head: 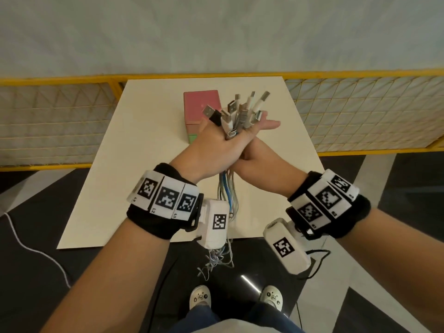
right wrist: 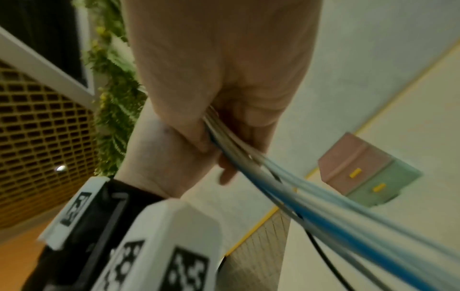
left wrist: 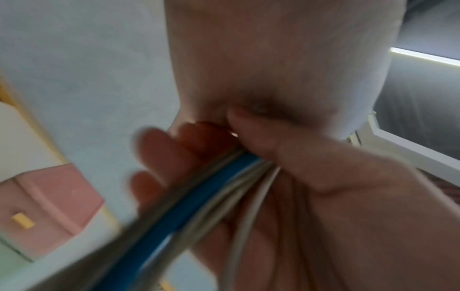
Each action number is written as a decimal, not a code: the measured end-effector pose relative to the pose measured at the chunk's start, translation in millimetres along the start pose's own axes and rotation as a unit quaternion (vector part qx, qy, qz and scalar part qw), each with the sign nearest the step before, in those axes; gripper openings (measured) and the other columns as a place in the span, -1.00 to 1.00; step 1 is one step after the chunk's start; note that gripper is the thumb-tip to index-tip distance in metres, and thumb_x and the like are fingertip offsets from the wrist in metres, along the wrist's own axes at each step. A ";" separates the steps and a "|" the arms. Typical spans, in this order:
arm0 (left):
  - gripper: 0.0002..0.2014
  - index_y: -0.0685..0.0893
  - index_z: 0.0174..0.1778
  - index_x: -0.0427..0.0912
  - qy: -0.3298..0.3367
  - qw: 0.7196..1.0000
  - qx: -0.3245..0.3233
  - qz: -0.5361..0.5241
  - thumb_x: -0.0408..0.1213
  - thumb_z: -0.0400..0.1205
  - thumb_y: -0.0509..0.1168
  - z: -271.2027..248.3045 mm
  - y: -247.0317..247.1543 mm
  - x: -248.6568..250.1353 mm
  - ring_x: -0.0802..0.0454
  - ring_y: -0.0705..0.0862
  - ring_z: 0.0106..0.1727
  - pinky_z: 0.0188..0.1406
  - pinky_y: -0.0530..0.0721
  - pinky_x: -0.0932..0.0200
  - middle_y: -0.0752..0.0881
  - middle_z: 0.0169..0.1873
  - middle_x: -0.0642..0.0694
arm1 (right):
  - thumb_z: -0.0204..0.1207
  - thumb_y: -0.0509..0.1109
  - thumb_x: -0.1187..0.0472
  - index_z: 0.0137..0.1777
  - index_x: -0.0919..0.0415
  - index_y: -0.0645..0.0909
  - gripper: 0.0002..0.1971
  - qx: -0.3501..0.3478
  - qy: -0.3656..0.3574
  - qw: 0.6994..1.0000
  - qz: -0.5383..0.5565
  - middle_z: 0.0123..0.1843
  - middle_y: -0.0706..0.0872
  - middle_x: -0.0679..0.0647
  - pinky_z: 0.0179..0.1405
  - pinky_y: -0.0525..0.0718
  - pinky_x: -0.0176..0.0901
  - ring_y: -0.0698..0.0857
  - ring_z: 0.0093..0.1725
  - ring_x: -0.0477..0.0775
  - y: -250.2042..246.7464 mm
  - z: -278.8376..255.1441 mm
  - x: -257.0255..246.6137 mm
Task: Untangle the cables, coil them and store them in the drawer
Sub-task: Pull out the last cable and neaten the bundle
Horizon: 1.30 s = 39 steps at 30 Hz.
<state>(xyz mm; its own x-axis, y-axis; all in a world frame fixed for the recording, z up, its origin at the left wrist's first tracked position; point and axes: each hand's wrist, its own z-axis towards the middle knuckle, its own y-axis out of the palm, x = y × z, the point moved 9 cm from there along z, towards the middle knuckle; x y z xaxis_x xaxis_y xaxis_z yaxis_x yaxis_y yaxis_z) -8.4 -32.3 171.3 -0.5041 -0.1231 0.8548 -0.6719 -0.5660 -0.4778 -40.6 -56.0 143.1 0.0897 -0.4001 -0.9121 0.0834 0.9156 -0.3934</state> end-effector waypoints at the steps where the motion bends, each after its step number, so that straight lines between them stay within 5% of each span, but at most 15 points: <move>1: -0.68 0.80 0.16 0.12 0.006 1.000 0.008 0.000 0.02 0.76 0.13 2.1 -3.8 1.9 0.41 0.53 0.37 0.47 0.39 0.33 0.70 0.28 0.24 | 0.59 0.17 0.54 0.13 0.28 0.46 -0.78 0.001 0.007 0.999 0.045 -0.19 0.66 -0.04 -0.24 0.70 -0.11 0.65 -0.27 -0.04 2.5 -0.6 1.3; 3: -0.75 0.82 0.05 0.13 0.009 0.999 0.026 -0.041 -0.02 0.74 0.21 3.6 -10.9 6.2 0.27 0.66 0.29 0.45 0.50 0.18 0.79 0.12 0.13 | 0.68 0.07 0.46 -0.11 0.21 0.38 -0.81 0.007 0.030 0.992 0.123 -0.51 0.49 -0.14 -0.60 0.43 -0.21 0.39 -0.58 -0.12 6.9 -3.4 5.1; 7: -0.72 0.64 -0.26 -0.27 -0.044 0.966 0.077 -0.244 -0.14 0.68 0.32 4.0 -12.6 7.5 -0.06 0.83 -0.06 0.05 0.72 0.01 0.69 -0.43 -0.05 | 0.66 0.14 0.33 -0.46 0.17 0.31 -0.60 -0.007 0.065 0.976 0.210 -0.63 0.31 -0.07 -0.68 0.20 -0.38 0.21 -0.67 -0.13 5.1 -3.0 1.4; 9: -0.52 0.54 -0.50 -0.24 -0.078 0.974 0.065 -0.202 -0.01 0.67 0.30 4.0 -7.3 6.6 -0.09 0.82 -0.24 -0.24 0.71 0.05 0.72 -0.49 0.03 | 0.51 0.21 0.33 -0.49 0.23 0.40 -0.69 -0.018 0.056 0.970 0.236 -0.59 0.38 0.07 -0.64 0.37 -0.28 0.32 -0.63 -0.03 -4.0 0.1 -0.9; 11: -0.54 0.66 -0.53 0.00 -0.073 0.991 0.037 -0.110 0.14 0.65 0.27 4.9 -4.7 9.0 -0.26 0.78 -0.34 -0.52 0.62 0.11 0.84 -0.30 -0.04 | 0.47 0.22 0.41 -0.25 0.44 0.55 -0.87 -0.023 0.032 0.973 0.229 -0.42 0.53 0.24 -0.42 0.60 -0.19 0.53 -0.49 0.05 -13.4 1.3 -3.5; 13: -0.74 0.75 -0.27 0.04 -0.057 0.995 0.023 -0.080 0.09 0.63 0.34 7.5 -4.8 11.3 -0.22 0.81 -0.24 -0.35 0.74 0.01 0.83 -0.28 -0.07 | 0.51 0.18 0.50 -0.16 0.41 0.50 -0.90 -0.019 0.038 0.976 0.215 -0.45 0.48 0.17 -0.49 0.50 -0.22 0.44 -0.54 -0.02 -17.0 -1.0 -2.8; 15: -0.89 0.76 -0.04 -0.05 -0.014 0.992 0.020 -0.127 -0.14 0.58 0.47 12.1 -5.7 17.9 -0.10 0.80 -0.05 0.12 0.74 -0.16 0.80 -0.20 -0.08 | 0.57 0.11 0.52 -0.30 0.25 0.37 -0.74 0.009 0.058 0.981 0.184 -0.58 0.30 -0.06 -0.62 0.25 -0.29 0.22 -0.61 -0.11 -20.9 -4.0 1.2; 18: -0.30 0.51 0.46 -0.07 0.062 0.971 0.019 -0.232 -0.48 0.41 0.57 14.8 -7.3 32.4 -0.15 0.74 -0.06 0.25 0.69 -0.20 0.70 -0.14 -0.11 | 0.54 0.14 0.41 -0.49 0.06 0.37 -0.61 0.047 0.071 0.982 0.168 -0.63 0.22 -0.08 -0.62 0.12 -0.36 0.15 -0.65 -0.10 -23.8 -5.9 4.0; 21: -0.41 0.56 0.27 -0.28 0.099 0.976 0.034 -0.191 -0.52 0.35 0.61 16.9 -5.2 38.3 0.00 0.68 -0.21 0.23 0.68 -0.29 0.66 -0.25 0.02 | 0.44 0.15 0.31 -0.27 0.26 0.41 -0.92 0.061 0.070 0.976 0.194 -0.61 0.28 -0.02 -0.61 0.22 -0.26 0.22 -0.62 -0.03 -28.2 -4.2 2.4; 24: -0.58 0.52 -0.03 -0.32 0.101 0.983 0.039 -0.147 -0.54 0.35 0.60 19.5 -3.7 39.9 0.00 0.74 -0.19 0.04 0.77 -0.03 0.67 -0.26 -0.07 | 0.48 0.14 0.37 -0.36 0.13 0.42 -0.78 0.061 0.067 0.975 0.201 -0.61 0.37 -0.07 -0.63 0.34 -0.29 0.30 -0.63 -0.01 -33.4 -4.5 5.5; 28: -0.46 0.51 0.26 -0.24 0.120 0.975 0.001 -0.184 -0.35 0.40 0.57 20.1 -11.6 56.2 0.02 0.70 -0.08 -0.01 0.68 0.13 0.68 -0.08 -0.19 | 0.65 0.17 0.31 -0.57 0.05 0.30 -0.50 0.051 0.106 0.979 0.168 -0.64 0.27 -0.10 -0.65 0.18 -0.38 0.18 -0.66 -0.12 -34.5 -7.6 13.5; 30: -0.67 0.60 0.19 -0.29 0.136 0.977 -0.005 -0.162 -0.15 0.62 0.26 21.3 -13.2 67.6 0.07 0.68 -0.08 0.01 0.64 0.21 0.68 -0.11 -0.16 | 0.67 0.22 0.19 -0.52 0.11 0.25 -0.53 0.056 0.109 0.977 0.176 -0.64 0.26 -0.07 -0.64 0.17 -0.34 0.16 -0.64 -0.09 -36.3 -9.4 11.7; 33: -0.57 0.68 0.13 -0.29 0.113 0.991 0.009 -0.075 -0.16 0.80 -0.06 29.6 -14.4 61.2 0.25 0.66 -0.04 0.01 0.51 0.45 0.70 -0.09 -0.03 | 0.67 0.23 0.16 -0.51 0.11 0.20 -0.52 0.067 0.115 0.970 0.205 -0.61 0.21 -0.02 -0.60 0.16 -0.27 0.13 -0.61 -0.04 -40.0 -11.0 11.0; 36: -0.71 0.47 0.36 -0.10 0.118 0.993 -0.007 -0.001 -0.15 0.80 -0.02 34.5 -12.7 55.3 0.25 0.64 -0.05 -0.02 0.53 0.40 0.64 -0.01 -0.05 | 0.66 0.21 0.24 -0.51 0.14 0.18 -0.52 0.078 0.122 0.966 0.216 -0.58 0.19 0.03 -0.59 0.15 -0.26 0.12 -0.61 -0.03 -45.9 -10.8 14.7; 39: -0.70 0.49 0.25 -0.11 0.142 0.986 -0.061 0.057 -0.03 0.76 0.01 36.4 6.9 59.1 0.20 0.62 -0.07 0.00 0.60 0.29 0.53 -0.05 -0.02 | 0.60 0.13 0.41 -0.49 0.20 0.26 -0.60 0.080 0.118 0.970 0.198 -0.61 0.29 0.02 -0.57 0.22 -0.22 0.19 -0.62 -0.03 -48.3 -8.7 16.5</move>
<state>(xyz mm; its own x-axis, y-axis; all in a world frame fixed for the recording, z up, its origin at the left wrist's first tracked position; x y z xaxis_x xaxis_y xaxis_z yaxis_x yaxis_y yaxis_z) -23.1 -73.2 225.9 -0.6999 0.0641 0.7114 -0.6544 -0.4565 -0.6028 -51.8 -106.4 146.0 -0.0828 0.0191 -0.9964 0.2439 0.9698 -0.0017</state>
